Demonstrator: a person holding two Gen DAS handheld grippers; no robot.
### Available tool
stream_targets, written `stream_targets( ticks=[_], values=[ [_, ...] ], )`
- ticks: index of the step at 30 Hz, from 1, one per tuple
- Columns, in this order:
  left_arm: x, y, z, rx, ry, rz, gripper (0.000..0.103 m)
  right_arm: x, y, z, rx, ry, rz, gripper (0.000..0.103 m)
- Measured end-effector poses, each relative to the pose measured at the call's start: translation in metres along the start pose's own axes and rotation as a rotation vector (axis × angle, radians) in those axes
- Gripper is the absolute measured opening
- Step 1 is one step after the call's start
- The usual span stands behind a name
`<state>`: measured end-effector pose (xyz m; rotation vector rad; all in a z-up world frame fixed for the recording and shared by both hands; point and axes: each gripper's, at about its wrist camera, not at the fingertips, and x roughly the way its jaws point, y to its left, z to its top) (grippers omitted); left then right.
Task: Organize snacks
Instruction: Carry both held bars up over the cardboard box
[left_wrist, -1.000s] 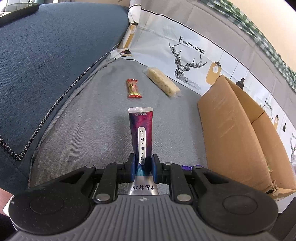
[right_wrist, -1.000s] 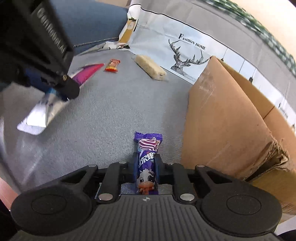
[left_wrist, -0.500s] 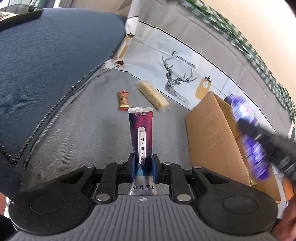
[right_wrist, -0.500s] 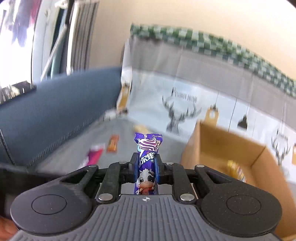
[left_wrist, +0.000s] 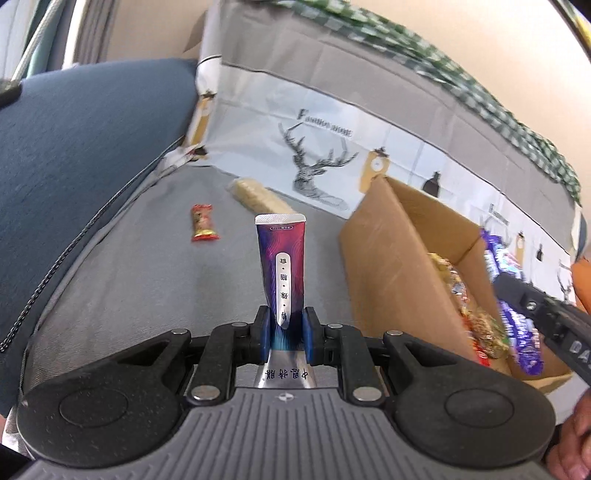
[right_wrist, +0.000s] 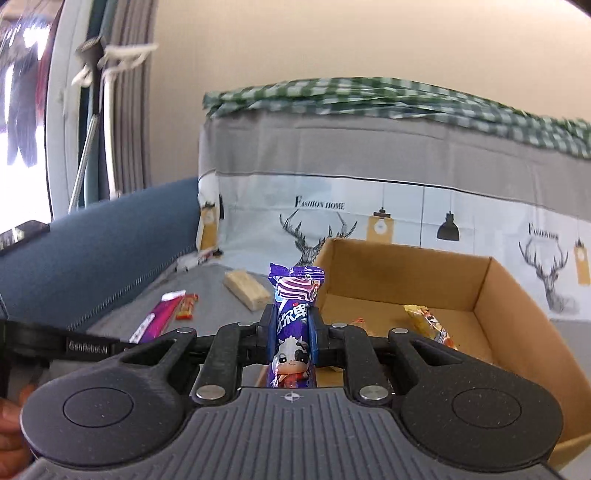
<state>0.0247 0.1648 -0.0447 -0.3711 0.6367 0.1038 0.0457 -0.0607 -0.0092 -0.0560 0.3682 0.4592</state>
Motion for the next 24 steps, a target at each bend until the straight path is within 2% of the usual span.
stream_targets(
  ticks=[5, 11, 17, 24],
  values=[
    [-0.018, -0.021, 0.011, -0.063, -0.007, -0.021, 0.019, -0.005, -0.017, -0.003, 0.014, -0.039, 0.026, 0.018],
    [-0.032, -0.073, 0.026, 0.019, -0.017, -0.053, 0.019, -0.009, -0.046, 0.000, 0.056, -0.085, 0.022, 0.018],
    [-0.034, -0.125, 0.041, 0.081, -0.047, -0.093, 0.019, -0.012, -0.078, 0.003, 0.158, -0.132, -0.037, 0.018],
    [-0.029, -0.166, 0.052, 0.114, -0.059, -0.140, 0.019, -0.013, -0.101, 0.003, 0.232, -0.179, -0.125, 0.018]
  ],
)
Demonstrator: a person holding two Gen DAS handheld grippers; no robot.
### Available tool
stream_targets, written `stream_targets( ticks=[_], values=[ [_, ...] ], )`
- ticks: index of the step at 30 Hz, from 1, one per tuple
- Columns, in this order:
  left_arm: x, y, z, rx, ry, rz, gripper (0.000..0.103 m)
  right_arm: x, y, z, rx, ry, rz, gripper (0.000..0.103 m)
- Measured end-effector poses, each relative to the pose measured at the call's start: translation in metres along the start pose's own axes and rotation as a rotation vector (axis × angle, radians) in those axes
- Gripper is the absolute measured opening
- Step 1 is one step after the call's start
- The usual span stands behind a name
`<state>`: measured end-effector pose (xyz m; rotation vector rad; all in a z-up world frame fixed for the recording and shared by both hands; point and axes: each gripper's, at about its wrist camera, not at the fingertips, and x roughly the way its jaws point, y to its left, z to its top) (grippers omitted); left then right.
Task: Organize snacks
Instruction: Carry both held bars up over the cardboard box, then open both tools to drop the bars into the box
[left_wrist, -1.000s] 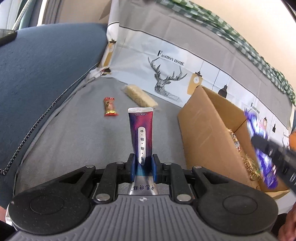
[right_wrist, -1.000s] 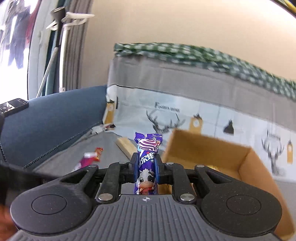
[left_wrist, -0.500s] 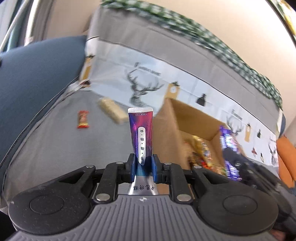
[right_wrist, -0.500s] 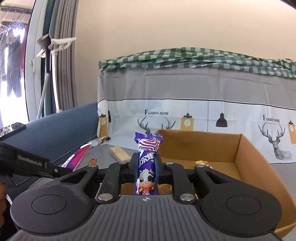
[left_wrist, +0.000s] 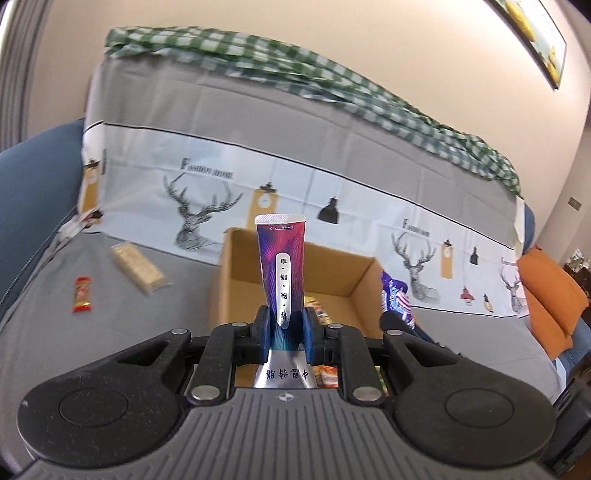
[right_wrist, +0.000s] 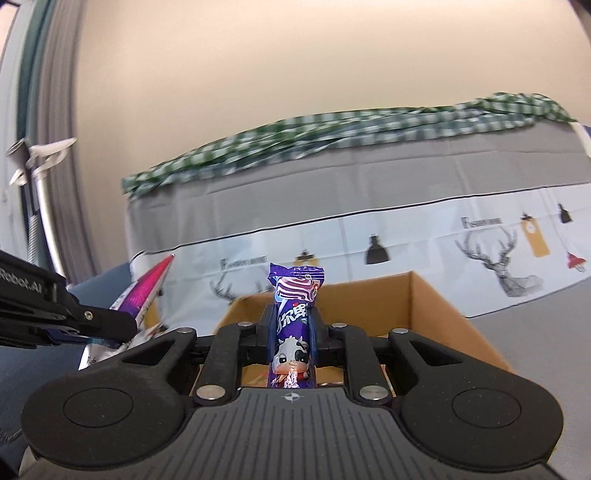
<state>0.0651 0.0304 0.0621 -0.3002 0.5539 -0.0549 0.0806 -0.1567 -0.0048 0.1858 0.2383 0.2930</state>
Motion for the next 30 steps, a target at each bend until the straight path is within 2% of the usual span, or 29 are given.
stream_targets(
  ticks=[10, 30],
  values=[
    [0.020, -0.029, 0.006, 0.024, 0.013, -0.043, 0.019, 0.004, -0.026, -0.001, 0.083, -0.021, -0.094, 0.018],
    [0.027, -0.035, 0.011, 0.025, 0.020, -0.051, 0.019, 0.004, -0.029, -0.002, 0.088, -0.024, -0.093, 0.018]
  ],
)
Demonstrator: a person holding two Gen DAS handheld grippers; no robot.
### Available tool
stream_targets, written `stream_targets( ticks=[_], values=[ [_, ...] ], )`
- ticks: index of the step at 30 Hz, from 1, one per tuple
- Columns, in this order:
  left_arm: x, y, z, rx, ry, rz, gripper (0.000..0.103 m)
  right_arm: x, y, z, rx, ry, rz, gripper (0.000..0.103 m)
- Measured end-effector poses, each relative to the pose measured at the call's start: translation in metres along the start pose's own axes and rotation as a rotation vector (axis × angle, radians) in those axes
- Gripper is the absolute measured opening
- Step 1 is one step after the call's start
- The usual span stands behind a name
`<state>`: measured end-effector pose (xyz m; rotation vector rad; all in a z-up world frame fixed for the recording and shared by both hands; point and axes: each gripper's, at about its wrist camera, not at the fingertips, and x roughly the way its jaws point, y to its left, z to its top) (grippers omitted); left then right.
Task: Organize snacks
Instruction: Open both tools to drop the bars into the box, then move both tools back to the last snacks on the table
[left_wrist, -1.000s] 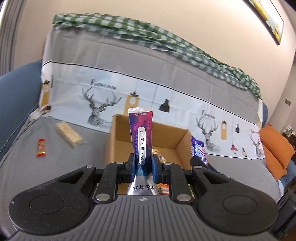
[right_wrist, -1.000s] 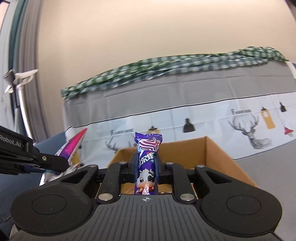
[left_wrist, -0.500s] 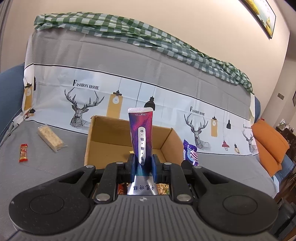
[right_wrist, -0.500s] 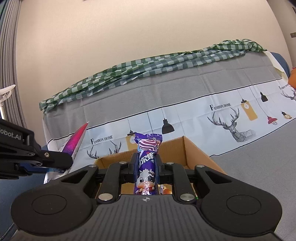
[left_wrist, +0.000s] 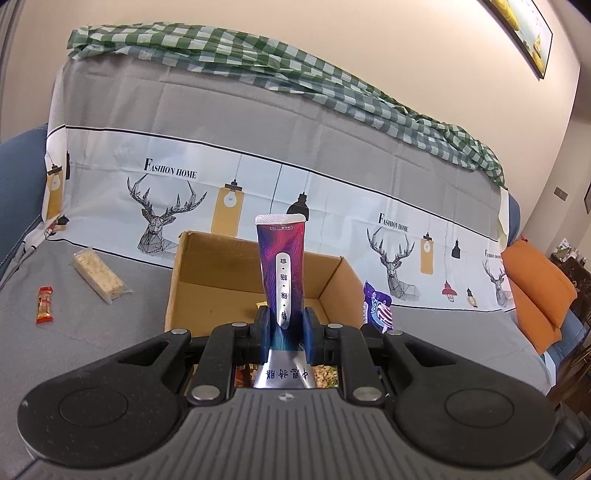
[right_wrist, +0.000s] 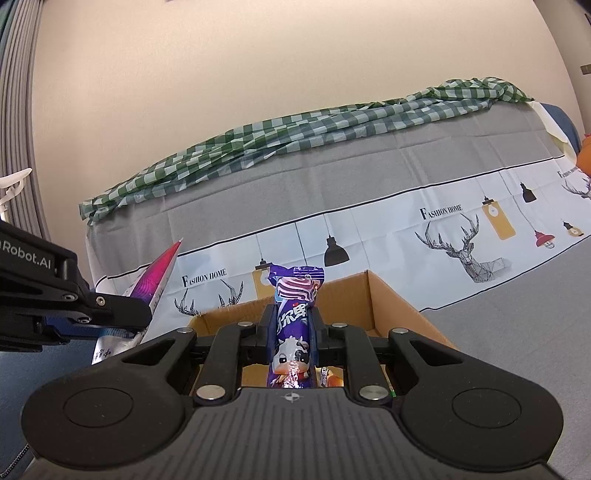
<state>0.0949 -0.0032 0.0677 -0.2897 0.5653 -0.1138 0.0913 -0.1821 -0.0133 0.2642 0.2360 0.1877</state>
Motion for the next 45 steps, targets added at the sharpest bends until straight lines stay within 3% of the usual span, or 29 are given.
stream_targets(
  ticks=[10, 13, 14, 16, 19, 26, 33, 40, 45],
  values=[
    [0.006, -0.010, 0.014, 0.004, -0.010, -0.026, 0.020, -0.006, -0.001, 0.000, -0.011, -0.031, 0.003, 0.018],
    [0.008, -0.014, 0.017, 0.003, 0.014, -0.051, 0.033, -0.010, -0.002, 0.002, -0.004, -0.061, 0.012, 0.019],
    [0.007, -0.014, 0.017, 0.006, 0.007, -0.056, 0.040, -0.012, -0.002, 0.002, -0.007, -0.071, 0.003, 0.021],
    [0.001, -0.014, 0.014, 0.022, -0.009, -0.057, 0.041, -0.013, -0.002, 0.002, -0.012, -0.076, -0.008, 0.048],
    [-0.008, -0.006, 0.005, 0.034, -0.026, -0.047, 0.041, -0.014, -0.004, 0.003, -0.009, -0.073, -0.015, 0.052],
    [-0.043, 0.046, -0.037, 0.092, -0.042, 0.017, 0.040, -0.016, 0.003, -0.001, -0.054, -0.049, -0.012, 0.056],
    [-0.062, 0.126, -0.060, -0.040, 0.034, 0.084, 0.023, -0.014, 0.013, -0.005, -0.096, -0.019, -0.018, 0.056],
    [-0.066, 0.166, -0.068, -0.119, 0.020, 0.109, 0.020, -0.013, 0.022, -0.012, -0.147, 0.007, -0.058, 0.056],
    [-0.047, 0.191, -0.061, -0.191, 0.018, 0.185, 0.020, -0.016, 0.020, -0.013, -0.157, 0.033, -0.086, 0.055]
  ],
)
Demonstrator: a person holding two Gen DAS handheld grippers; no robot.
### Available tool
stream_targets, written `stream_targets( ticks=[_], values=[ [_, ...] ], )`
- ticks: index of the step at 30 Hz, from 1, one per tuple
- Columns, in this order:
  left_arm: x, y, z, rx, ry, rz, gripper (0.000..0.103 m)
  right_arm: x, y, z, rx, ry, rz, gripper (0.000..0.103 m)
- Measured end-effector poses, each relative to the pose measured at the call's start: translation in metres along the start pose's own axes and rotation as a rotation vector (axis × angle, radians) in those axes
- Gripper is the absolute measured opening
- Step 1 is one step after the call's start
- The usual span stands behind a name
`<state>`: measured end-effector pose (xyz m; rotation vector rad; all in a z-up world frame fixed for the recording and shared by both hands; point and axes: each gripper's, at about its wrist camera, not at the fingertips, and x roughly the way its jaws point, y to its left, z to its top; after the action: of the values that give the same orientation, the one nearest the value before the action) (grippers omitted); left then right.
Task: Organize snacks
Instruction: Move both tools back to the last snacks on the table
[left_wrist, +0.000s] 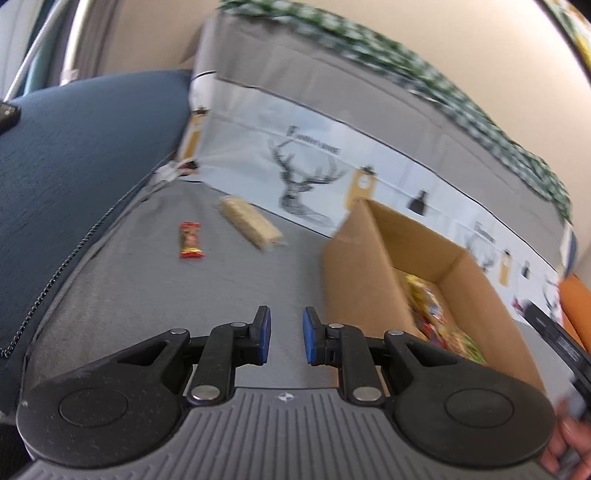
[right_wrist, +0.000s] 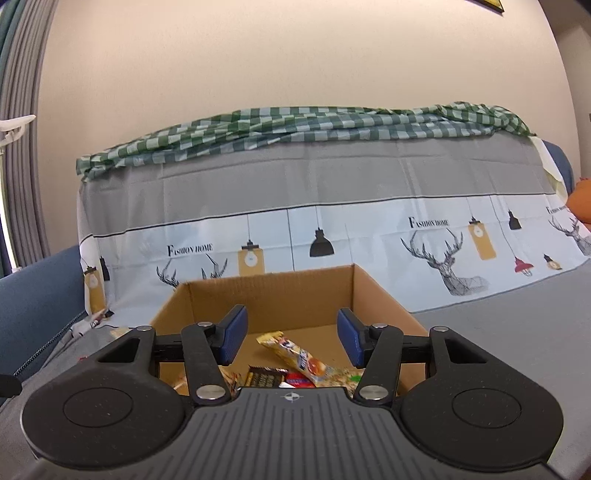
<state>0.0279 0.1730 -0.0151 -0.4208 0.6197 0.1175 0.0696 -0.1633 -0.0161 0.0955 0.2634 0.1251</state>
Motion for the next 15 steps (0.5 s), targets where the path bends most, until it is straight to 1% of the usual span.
stream_targets(
  ticks=[2, 4, 7, 10, 11, 13, 15],
  values=[
    [0.013, 0.004, 0.011, -0.018, -0.010, 0.041, 0.020, -0.004, -0.004, 0.001, 0.002, 0.004, -0.007, 0.053],
    [0.027, 0.010, 0.026, -0.049, -0.023, 0.069, 0.020, -0.008, -0.009, 0.003, 0.008, 0.012, -0.010, 0.048],
    [0.050, 0.018, 0.051, -0.119, -0.053, 0.129, 0.020, -0.013, -0.015, 0.006, 0.006, 0.022, -0.012, 0.048],
    [0.073, 0.021, 0.075, -0.181, -0.080, 0.165, 0.020, -0.008, -0.017, 0.013, 0.004, 0.068, -0.002, 0.048],
    [0.081, 0.020, 0.082, -0.186, -0.084, 0.174, 0.022, -0.006, -0.015, 0.017, -0.003, 0.079, 0.004, 0.048],
    [0.094, 0.020, 0.091, -0.188, -0.093, 0.186, 0.029, -0.001, -0.007, 0.029, -0.025, 0.103, 0.038, 0.048],
    [0.104, 0.021, 0.092, -0.153, -0.121, 0.210, 0.039, 0.006, 0.004, 0.044, -0.053, 0.129, 0.079, 0.049]
  ],
)
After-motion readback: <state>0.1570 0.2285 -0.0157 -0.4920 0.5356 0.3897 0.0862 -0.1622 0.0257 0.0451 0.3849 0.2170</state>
